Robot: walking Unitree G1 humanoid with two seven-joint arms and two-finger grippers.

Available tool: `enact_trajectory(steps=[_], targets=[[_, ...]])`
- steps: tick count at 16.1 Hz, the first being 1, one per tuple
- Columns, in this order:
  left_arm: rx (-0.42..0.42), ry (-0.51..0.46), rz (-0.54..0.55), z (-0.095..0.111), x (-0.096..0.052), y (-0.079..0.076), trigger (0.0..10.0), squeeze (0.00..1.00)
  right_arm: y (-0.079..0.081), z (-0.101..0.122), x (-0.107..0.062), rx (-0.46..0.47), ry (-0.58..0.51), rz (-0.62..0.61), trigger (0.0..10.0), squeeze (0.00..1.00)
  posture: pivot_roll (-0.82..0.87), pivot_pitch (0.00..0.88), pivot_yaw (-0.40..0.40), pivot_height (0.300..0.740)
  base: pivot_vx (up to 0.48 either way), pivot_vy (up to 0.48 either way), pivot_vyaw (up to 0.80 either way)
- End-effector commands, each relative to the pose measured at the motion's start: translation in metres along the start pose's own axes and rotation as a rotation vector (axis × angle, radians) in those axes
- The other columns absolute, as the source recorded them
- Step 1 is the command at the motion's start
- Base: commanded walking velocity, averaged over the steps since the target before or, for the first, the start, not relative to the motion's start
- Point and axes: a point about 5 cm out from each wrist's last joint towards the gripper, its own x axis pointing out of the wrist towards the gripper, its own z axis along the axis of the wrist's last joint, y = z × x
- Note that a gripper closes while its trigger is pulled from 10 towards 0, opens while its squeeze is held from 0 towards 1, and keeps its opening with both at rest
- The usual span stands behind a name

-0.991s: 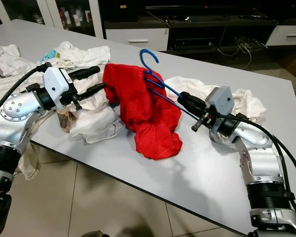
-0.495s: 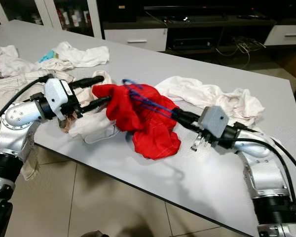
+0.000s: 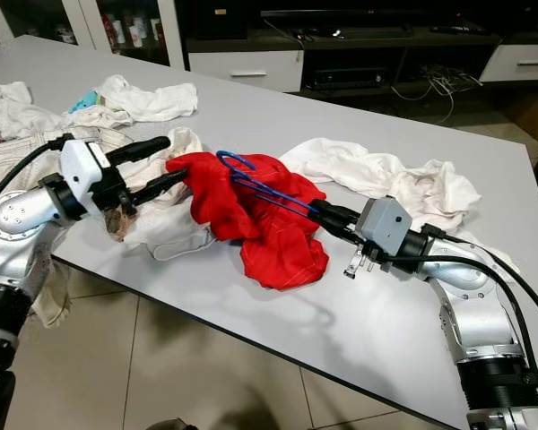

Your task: Hang hanger

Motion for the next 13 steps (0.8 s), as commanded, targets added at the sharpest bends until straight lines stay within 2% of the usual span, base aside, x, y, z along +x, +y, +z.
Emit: enact_trajectory(steps=[1, 2, 5, 6, 7, 8, 9, 10, 11, 13], targets=[[-0.010, 0.032, -0.054, 0.005, -0.010, 0.005, 10.0, 0.00, -0.006, 0.005, 0.003, -0.026, -0.024, -0.025, 10.0, 0.05, -0.06, 0.000, 0.018, 0.740, 0.000, 0.000, 0.00], [-0.010, 0.032, -0.054, 0.005, -0.010, 0.005, 10.0, 0.00, -0.006, 0.005, 0.003, -0.026, -0.024, -0.025, 10.0, 0.05, -0.06, 0.000, 0.018, 0.740, 0.000, 0.000, 0.00], [-0.070, 0.116, -0.162, 0.001, -0.023, 0.000, 10.0, 0.00, -0.006, 0.002, 0.003, -0.030, -0.020, -0.031, 10.0, 0.05, -0.05, 0.000, 0.019, 0.740, 0.000, 0.000, 0.00], [-0.078, 0.119, -0.172, 0.001, -0.023, -0.001, 10.0, 0.11, -0.007, 0.002, 0.003, -0.033, -0.021, -0.034, 10.0, 0.05, -0.05, 0.000, 0.019, 0.740, 0.000, 0.000, 0.00], [-0.075, 0.117, -0.167, 0.001, -0.022, -0.001, 10.0, 0.47, -0.007, 0.003, 0.003, -0.034, -0.024, -0.034, 10.0, 0.05, -0.05, 0.000, 0.019, 0.740, 0.000, 0.000, 0.00], [-0.063, 0.108, -0.139, 0.002, -0.019, 0.001, 10.0, 0.99, -0.004, 0.004, 0.004, -0.043, -0.027, -0.018, 10.0, 0.05, -0.06, 0.000, 0.021, 0.740, 0.000, 0.000, 0.00], [-0.063, 0.108, -0.139, 0.002, -0.019, 0.001, 10.0, 0.99, -0.004, 0.004, 0.004, -0.043, -0.027, -0.018, 10.0, 0.05, -0.06, 0.000, 0.021, 0.740, 0.000, 0.000, 0.00], [-0.040, 0.090, -0.086, 0.004, -0.017, 0.007, 10.0, 0.93, 0.002, 0.005, 0.005, -0.048, -0.030, 0.004, 10.0, 0.05, -0.06, 0.000, 0.024, 0.740, 0.000, 0.000, 0.00], [-0.029, 0.065, -0.043, 0.007, -0.017, 0.014, 10.0, 0.93, 0.006, 0.004, 0.003, -0.048, -0.028, 0.017, 10.0, 0.06, -0.06, 0.000, 0.024, 0.740, 0.000, 0.000, 0.00], [-0.014, 0.071, -0.048, 0.009, -0.019, 0.016, 10.0, 0.94, 0.008, 0.003, 0.002, -0.044, -0.024, 0.025, 10.0, 0.06, -0.07, 0.000, 0.025, 0.740, 0.000, 0.000, 0.00]])
